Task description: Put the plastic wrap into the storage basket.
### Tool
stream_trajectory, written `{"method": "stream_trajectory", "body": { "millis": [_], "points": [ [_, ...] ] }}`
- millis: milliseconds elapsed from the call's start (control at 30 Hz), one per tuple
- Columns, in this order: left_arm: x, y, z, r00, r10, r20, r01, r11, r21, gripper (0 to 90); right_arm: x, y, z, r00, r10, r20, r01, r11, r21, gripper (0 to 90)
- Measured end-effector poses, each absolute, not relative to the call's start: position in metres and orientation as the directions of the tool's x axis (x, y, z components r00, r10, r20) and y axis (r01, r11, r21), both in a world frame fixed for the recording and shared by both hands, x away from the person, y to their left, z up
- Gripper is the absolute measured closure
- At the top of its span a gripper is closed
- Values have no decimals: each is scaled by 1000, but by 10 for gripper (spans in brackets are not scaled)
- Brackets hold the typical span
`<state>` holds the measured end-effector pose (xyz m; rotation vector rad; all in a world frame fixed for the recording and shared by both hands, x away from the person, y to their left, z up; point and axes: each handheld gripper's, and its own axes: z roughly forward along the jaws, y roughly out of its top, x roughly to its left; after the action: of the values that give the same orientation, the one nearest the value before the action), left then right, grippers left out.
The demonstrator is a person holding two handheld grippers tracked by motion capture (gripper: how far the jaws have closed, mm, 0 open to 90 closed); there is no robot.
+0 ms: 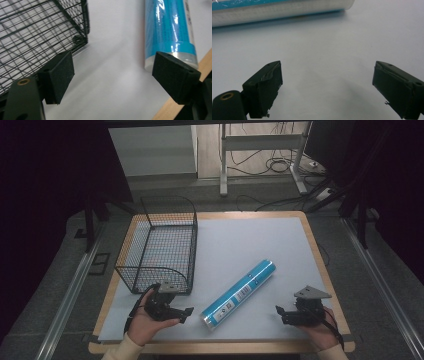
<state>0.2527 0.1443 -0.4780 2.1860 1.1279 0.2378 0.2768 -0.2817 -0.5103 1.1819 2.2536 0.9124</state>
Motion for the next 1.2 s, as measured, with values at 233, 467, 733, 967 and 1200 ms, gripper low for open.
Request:
{"method": "stream_trajectory", "body": {
  "millis": [233,467,733,967,1200],
  "points": [
    [254,136,-466,627,770,-120,647,-430,630,174,276,-279,-511,-550,832,-76,549,428,718,95],
    [255,132,-458,640,759,-121,637,-436,635,169,276,-280,-512,-548,833,-77,549,428,718,95],
    [262,122,-453,657,745,-119,630,-455,629,165,276,-280,-511,-548,833,-77,548,428,719,95],
    [269,112,-449,675,727,-123,622,-472,625,161,275,-280,-511,-548,833,-81,545,429,720,95],
    [271,102,-448,692,711,-125,611,-485,626,160,275,-280,-511,-550,831,-81,546,431,718,95]
  ]
}}
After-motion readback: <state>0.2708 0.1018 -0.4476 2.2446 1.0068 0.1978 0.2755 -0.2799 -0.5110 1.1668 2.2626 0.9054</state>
